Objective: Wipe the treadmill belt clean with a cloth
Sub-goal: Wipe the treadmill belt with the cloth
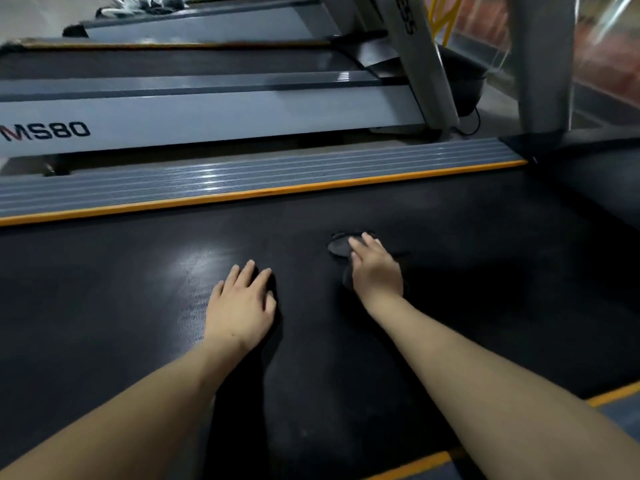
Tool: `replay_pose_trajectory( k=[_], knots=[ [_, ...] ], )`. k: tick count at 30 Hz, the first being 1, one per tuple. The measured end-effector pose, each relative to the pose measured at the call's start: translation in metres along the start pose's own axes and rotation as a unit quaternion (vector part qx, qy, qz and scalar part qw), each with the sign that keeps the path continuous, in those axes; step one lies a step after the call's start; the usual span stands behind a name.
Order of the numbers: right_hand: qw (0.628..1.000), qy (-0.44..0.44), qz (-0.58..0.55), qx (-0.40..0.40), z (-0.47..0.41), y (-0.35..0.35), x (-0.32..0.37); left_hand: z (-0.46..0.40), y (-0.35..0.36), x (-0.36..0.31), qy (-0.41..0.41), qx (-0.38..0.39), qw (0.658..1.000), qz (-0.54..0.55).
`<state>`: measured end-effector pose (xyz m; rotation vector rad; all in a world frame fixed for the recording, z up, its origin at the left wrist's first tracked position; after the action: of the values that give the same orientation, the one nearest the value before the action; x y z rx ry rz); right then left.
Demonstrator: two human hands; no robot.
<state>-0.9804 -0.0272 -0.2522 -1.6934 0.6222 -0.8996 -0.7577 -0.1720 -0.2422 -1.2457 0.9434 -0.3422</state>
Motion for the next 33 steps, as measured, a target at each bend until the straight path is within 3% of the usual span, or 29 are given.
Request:
replay_pose_trajectory(
  k=[9,13,19,22,26,30,33],
  knots=[
    [0.999,0.030,0.004,-0.028,-0.121,0.011,-0.011,-0.120,-0.008,0.036,-0.006,-0.051,0.999,-0.009],
    [0.997,0.051,0.022,-0.049,-0.150,0.015,-0.009,-0.127,-0.004,0.042,0.003,-0.104,0.995,-0.003],
    [0.995,0.083,-0.002,-0.055,-0.142,0.020,0.023,-0.129,-0.002,0.046,-0.004,-0.118,0.993,0.001],
    [0.997,0.027,-0.055,-0.040,-0.118,0.036,0.095,-0.124,-0.006,0.045,0.000,-0.130,0.991,0.011],
    [0.987,-0.142,-0.063,-0.030,-0.085,0.043,0.172,-0.119,-0.019,0.051,0.011,-0.114,0.993,0.029],
    [0.980,-0.191,-0.044,-0.019,-0.097,0.026,0.132,-0.103,-0.022,0.071,0.019,-0.059,0.998,-0.006],
    [0.995,-0.081,0.007,-0.051,-0.125,0.007,0.047,-0.090,-0.014,0.081,0.018,-0.064,0.998,-0.006]
  ],
)
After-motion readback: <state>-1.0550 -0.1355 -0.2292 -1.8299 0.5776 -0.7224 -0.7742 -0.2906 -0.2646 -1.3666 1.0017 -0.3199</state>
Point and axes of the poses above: each hand's wrist, its own z-axis away from the middle knuckle, its own y-axis out of the palm, x = y × z, the point moved 5 cm from there along -z, towards the middle knuckle, and after that the axes turned 13 degrees about z, right-handed, at the moved point
